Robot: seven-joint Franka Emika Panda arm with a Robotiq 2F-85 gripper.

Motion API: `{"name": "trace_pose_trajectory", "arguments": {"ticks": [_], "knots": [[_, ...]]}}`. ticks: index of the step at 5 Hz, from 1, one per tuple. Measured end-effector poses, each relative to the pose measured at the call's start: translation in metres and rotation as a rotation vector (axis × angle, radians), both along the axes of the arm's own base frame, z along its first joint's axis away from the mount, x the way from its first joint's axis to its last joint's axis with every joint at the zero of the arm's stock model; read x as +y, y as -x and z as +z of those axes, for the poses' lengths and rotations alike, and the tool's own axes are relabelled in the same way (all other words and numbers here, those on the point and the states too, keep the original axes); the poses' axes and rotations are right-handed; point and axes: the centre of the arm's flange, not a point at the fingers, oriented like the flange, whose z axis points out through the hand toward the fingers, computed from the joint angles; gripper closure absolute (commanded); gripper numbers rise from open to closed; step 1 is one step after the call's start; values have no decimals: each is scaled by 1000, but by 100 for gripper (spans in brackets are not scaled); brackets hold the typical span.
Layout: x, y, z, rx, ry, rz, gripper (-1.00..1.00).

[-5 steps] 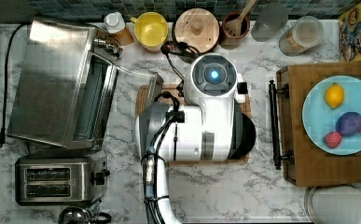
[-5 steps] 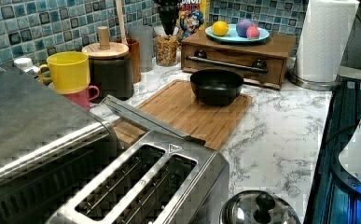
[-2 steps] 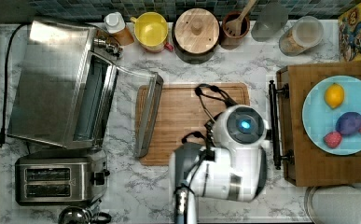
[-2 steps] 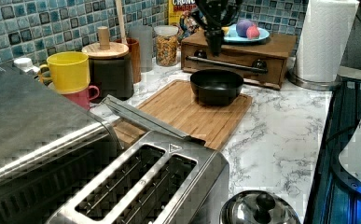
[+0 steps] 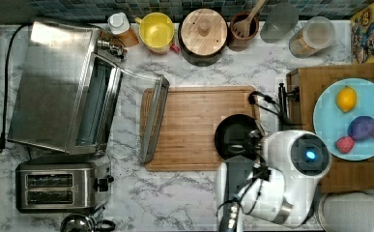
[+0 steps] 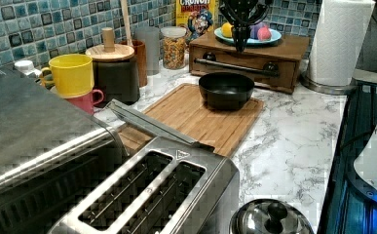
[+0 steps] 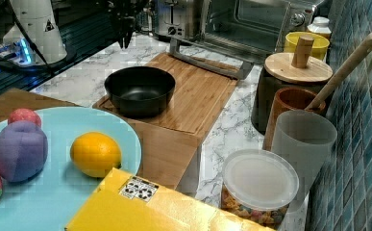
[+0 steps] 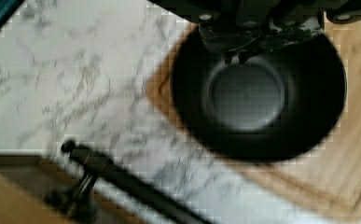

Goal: Pick up the bowl.

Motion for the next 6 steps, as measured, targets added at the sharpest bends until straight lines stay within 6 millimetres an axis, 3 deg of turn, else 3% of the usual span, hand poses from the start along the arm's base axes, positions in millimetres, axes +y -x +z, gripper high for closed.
{"name": "trace_pose_trajectory", "arguments": {"ticks": [1, 2, 4, 6], "knots": [[-28, 10, 5, -36, 11, -50, 0], [-36, 21, 4, -38, 0, 22, 0], [-31, 31, -19, -84, -8, 220, 0], [-31, 43, -50, -58, -14, 229, 0]]}}
